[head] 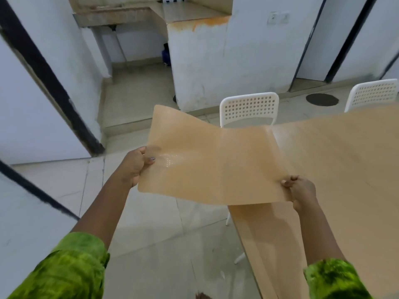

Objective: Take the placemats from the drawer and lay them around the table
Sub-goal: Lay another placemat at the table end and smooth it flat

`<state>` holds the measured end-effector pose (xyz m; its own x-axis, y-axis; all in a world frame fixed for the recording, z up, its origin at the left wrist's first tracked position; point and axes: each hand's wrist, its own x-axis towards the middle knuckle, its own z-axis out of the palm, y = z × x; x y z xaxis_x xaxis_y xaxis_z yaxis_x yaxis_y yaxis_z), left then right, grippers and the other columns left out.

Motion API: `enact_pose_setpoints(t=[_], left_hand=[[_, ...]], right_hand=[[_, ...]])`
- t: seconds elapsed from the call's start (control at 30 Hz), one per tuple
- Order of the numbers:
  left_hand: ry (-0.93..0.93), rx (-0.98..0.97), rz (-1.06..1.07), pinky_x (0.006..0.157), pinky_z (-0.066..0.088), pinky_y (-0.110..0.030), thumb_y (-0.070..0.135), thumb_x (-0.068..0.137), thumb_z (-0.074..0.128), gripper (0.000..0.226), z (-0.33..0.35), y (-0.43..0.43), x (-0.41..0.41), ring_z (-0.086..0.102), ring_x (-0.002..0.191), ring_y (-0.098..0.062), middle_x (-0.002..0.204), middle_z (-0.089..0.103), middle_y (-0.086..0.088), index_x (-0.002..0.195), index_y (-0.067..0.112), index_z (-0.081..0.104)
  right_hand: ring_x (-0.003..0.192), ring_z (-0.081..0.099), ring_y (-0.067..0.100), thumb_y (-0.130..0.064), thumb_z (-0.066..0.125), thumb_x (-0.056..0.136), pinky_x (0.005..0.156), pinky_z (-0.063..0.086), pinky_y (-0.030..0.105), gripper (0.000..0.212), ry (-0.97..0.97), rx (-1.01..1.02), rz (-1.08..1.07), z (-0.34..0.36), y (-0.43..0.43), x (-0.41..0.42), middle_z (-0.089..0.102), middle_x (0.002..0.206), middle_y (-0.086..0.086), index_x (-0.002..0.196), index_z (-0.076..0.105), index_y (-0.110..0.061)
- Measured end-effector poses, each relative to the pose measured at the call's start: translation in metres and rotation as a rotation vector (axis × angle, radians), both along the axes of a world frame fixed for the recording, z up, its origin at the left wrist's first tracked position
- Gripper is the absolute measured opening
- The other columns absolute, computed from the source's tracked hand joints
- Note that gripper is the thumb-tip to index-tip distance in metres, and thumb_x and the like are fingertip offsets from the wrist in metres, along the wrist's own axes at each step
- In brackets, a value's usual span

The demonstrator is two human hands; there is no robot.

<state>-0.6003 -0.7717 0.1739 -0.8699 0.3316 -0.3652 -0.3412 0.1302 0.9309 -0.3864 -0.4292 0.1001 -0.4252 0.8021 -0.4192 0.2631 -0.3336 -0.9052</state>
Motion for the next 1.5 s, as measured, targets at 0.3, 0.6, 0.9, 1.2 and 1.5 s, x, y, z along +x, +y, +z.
enact_pose_setpoints(t=[0.3,0.6,0.9,1.2,1.5], left_hand=[[-0.079,0.016,-0.326,0.061,0.059,-0.031,-0.016,0.085,0.039,0.045,-0.022,0.077,-0.136,0.066,0.078,-0.028,0.094,0.069,-0.012,0.116,0.009,0.059],[-0.06,0.006,-0.655,0.082,0.054,-0.045,-0.015,0.085,0.037,0.045,-0.015,0.17,-0.265,0.063,0.097,-0.037,0.107,0.067,-0.018,0.117,0.008,0.059],[0.043,-0.07,-0.938,0.087,0.053,-0.047,-0.011,0.086,0.039,0.047,-0.011,0.302,-0.319,0.063,0.092,-0.034,0.106,0.066,-0.017,0.124,0.011,0.057],[0.169,-0.146,-1.326,0.053,0.058,-0.028,-0.008,0.089,0.044,0.037,-0.006,0.469,-0.341,0.068,0.053,-0.015,0.089,0.066,-0.015,0.107,0.016,0.066],[0.438,-0.321,-1.751,0.09,0.053,-0.047,-0.009,0.085,0.052,0.034,-0.014,0.595,-0.308,0.066,0.094,-0.035,0.101,0.071,-0.018,0.112,0.007,0.066]], right_hand=[[0.062,0.046,0.013,0.012,0.057,0.083,0.043,0.044,0.017,0.032,-0.01,-0.057,-0.33,-0.012,0.012,-0.045,0.05,0.074,0.003,0.067,0.047,-0.014],[0.08,0.049,0.022,0.006,0.059,0.083,0.055,0.043,0.024,0.018,-0.044,-0.036,-0.671,0.0,-0.033,-0.114,0.058,0.098,0.014,0.1,0.058,-0.001],[0.09,0.048,0.02,0.006,0.061,0.082,0.053,0.04,0.018,0.019,-0.057,-0.098,-1.061,-0.011,-0.032,-0.146,0.059,0.1,0.017,0.101,0.061,0.008],[0.074,0.051,0.022,0.012,0.056,0.082,0.057,0.039,0.023,0.013,0.048,-0.193,-1.3,-0.016,-0.002,-0.167,0.056,0.094,0.012,0.084,0.057,-0.001],[0.072,0.055,0.025,0.014,0.051,0.081,0.059,0.043,0.032,0.018,0.129,-0.398,-1.326,-0.042,-0.03,-0.208,0.059,0.08,0.014,0.08,0.05,-0.004]])
